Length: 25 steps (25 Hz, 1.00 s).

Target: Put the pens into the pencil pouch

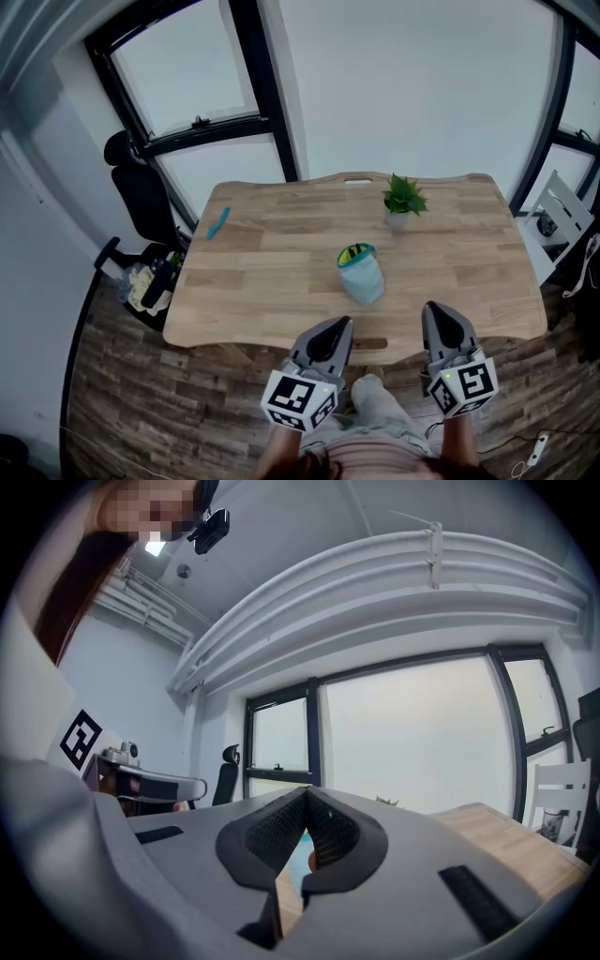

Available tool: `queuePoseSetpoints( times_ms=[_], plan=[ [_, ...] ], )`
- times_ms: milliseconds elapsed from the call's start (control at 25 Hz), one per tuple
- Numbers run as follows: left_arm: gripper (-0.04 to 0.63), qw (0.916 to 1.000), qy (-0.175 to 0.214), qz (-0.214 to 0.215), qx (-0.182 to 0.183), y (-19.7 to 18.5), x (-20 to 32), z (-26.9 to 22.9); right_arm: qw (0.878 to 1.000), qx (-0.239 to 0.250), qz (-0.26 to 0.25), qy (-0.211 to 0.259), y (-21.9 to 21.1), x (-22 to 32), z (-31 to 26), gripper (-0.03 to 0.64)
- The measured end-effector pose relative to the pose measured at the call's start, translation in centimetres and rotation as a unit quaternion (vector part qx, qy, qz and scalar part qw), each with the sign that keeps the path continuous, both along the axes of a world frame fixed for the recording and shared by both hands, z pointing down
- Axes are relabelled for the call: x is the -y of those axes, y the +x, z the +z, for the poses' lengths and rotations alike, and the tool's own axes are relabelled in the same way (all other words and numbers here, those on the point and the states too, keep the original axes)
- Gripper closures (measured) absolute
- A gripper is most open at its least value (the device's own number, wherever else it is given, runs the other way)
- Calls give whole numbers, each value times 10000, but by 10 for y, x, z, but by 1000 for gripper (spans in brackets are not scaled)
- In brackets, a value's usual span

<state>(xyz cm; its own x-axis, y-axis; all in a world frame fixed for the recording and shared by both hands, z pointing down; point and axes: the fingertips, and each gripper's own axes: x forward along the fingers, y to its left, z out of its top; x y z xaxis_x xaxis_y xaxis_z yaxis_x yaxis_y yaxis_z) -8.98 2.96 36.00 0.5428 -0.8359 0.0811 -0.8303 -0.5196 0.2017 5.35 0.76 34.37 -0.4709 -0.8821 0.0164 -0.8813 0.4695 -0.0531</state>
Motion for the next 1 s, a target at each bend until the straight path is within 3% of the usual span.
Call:
queuePoseSetpoints(
  times_ms=[400, 1000],
  plan=[
    [594, 9999, -2, -162, 7, 11, 17, -3, 9999, 26, -154, 16, 11, 19, -4, 617],
    [594, 9992, -217, -346, 30, 61, 42, -1, 9979, 95, -586, -272, 44, 42, -3, 617]
  ],
)
